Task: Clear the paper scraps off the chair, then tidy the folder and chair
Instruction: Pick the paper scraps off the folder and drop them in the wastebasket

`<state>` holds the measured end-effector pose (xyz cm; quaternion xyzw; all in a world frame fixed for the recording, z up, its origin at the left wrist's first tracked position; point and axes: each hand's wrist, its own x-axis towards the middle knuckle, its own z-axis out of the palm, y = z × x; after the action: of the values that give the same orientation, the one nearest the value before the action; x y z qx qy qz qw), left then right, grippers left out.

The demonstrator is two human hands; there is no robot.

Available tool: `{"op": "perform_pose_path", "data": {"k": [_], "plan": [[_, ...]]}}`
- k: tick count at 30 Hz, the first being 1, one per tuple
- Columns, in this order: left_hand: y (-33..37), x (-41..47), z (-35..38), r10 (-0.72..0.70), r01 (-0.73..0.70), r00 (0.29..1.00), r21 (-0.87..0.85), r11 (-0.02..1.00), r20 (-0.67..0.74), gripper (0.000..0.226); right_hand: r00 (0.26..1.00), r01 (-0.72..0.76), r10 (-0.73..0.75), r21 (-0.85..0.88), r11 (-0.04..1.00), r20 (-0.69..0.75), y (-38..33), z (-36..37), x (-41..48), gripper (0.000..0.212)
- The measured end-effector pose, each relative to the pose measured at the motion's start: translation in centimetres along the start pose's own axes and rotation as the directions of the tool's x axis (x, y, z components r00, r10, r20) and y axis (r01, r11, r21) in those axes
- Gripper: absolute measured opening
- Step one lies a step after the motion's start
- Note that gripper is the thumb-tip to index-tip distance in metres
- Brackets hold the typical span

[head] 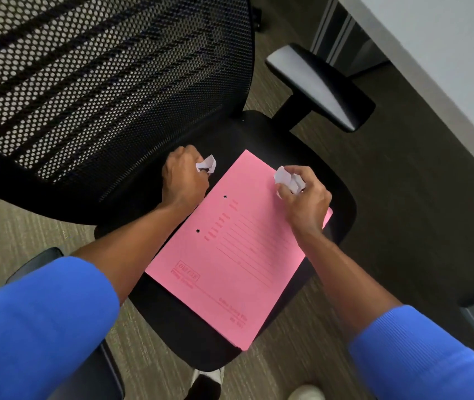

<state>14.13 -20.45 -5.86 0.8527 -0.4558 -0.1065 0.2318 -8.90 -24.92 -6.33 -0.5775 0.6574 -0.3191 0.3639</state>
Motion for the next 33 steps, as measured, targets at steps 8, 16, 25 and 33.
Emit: {"op": "perform_pose_path", "data": {"k": [8,16,25,33], "plan": [[5.0,-7.6,0.0,0.051,-0.044,0.998,-0.182,0.982,0.037,0.027,0.988,-0.114,0.118,0.045,0.992,-0.102,3.7,-5.2,-5.8,0.033],[11.2,-17.8,4.1,0.199,-0.127,0.953,-0.295,0.947,0.229,0.029,0.957,-0.198,0.203,0.048,0.979,-0.205,9.3,-11.6,-12.2,0.035],[16.8,-28.6,11.0,0.247,-0.117,0.822,-0.273,0.955,0.513,0.035,0.877,-0.408,0.390,-0.006,0.913,-0.279,19.6,-20.5,-18.6,0.032],[21.0,-39.0,18.4,0.231,-0.171,0.647,-0.157,0.973,0.726,0.015,0.753,-0.613,0.585,0.001,0.790,-0.302,29.1,-28.8,-23.4,0.031]]}}
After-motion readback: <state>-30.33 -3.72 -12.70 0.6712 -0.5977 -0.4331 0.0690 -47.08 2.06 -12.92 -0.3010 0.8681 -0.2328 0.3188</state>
